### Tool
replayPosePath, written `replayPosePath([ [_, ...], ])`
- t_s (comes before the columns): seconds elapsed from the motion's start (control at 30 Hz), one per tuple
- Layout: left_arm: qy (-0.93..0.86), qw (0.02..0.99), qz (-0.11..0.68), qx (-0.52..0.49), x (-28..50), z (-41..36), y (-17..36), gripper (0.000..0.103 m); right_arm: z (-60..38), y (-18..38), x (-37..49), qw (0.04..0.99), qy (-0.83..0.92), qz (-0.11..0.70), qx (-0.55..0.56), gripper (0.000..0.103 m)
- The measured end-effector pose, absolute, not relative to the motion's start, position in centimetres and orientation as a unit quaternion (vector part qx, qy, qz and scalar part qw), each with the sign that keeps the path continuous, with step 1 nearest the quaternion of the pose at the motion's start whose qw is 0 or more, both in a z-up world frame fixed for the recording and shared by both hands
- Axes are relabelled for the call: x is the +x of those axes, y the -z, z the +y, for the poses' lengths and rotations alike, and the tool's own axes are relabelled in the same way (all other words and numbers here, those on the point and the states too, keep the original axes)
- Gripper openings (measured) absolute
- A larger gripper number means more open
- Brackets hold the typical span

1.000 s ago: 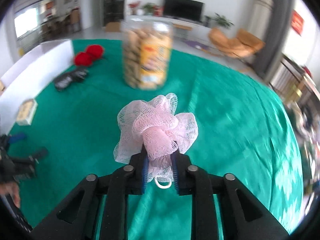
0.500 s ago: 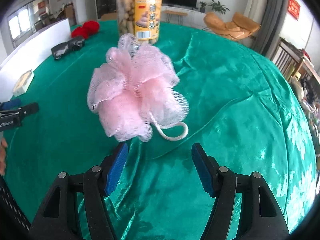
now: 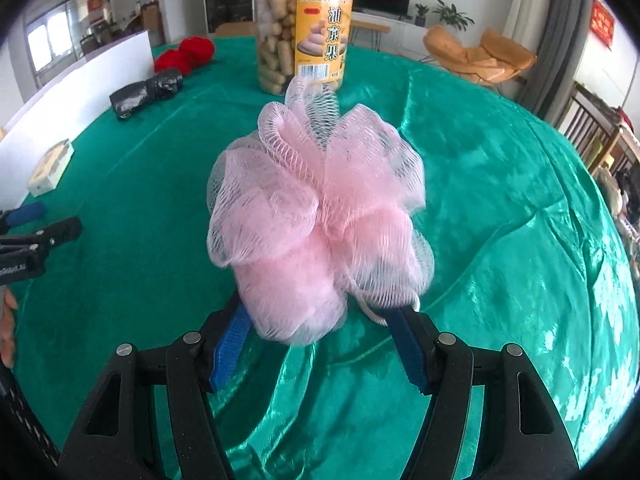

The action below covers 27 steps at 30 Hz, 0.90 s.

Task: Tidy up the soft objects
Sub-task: 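Lift the pink mesh sponge with the right tool and hold it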

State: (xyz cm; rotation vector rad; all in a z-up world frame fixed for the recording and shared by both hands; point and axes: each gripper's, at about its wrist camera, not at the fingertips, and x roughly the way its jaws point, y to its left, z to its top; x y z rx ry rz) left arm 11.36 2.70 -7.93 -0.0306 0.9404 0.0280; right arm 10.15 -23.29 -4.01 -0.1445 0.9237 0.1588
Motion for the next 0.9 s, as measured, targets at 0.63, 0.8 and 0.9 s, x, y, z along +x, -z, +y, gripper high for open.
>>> replayPosePath([
  [0.63, -0.014, 0.891, 0.453, -0.015, 11.41, 2.67, 7.99, 0.103, -24.04, 4.32, 10.4, 0.898, -0.082, 0.429, -0.048, 0.08],
  [0.8, -0.014, 0.891, 0.453, -0.015, 11.33, 2.71, 7.98, 0.103, -24.03, 4.32, 10.41, 0.898, -0.082, 0.429, -0.048, 0.08],
  [0.9, -0.015, 0.888, 0.459, -0.018, 11.24, 2.77, 7.88, 0.103, -24.04, 4.32, 10.4, 0.898, -0.082, 0.429, -0.048, 0.08],
])
